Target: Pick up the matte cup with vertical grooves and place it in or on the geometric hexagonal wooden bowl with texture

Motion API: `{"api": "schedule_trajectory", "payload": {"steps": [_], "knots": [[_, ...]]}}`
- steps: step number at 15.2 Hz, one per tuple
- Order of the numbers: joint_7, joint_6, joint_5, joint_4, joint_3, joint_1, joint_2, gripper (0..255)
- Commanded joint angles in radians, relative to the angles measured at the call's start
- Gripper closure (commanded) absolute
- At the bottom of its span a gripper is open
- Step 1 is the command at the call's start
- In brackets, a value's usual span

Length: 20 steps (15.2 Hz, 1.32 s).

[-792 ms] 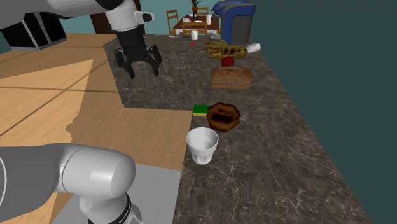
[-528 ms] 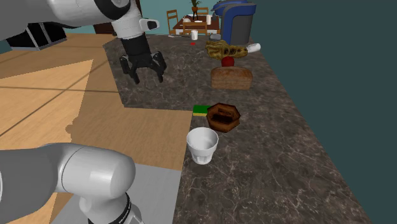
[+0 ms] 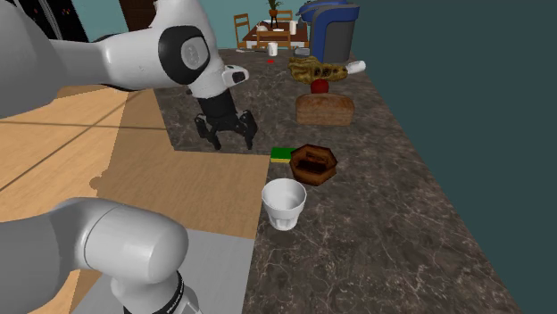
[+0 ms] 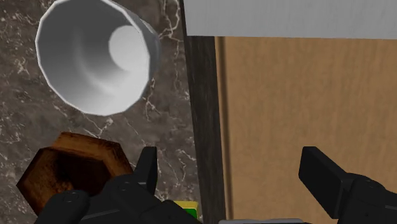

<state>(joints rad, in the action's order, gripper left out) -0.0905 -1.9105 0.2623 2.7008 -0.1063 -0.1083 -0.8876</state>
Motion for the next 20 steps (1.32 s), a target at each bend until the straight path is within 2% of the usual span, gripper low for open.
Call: {"api": "schedule_trajectory", "payload": {"steps": [1,9,16,20], "knots": [[-0.008,-0.057,0.036,0.068,-0.028,-0.029,-0.025,0],[-0.054,-0.328,0.216,0.258,-0.172,-0.193,-0.003,0],[-0.035,-0.480,0.272,0.296,-0.205,-0.222,0.110,0],[-0.034,-0.493,0.277,0.298,-0.208,-0.225,0.121,0]]}}
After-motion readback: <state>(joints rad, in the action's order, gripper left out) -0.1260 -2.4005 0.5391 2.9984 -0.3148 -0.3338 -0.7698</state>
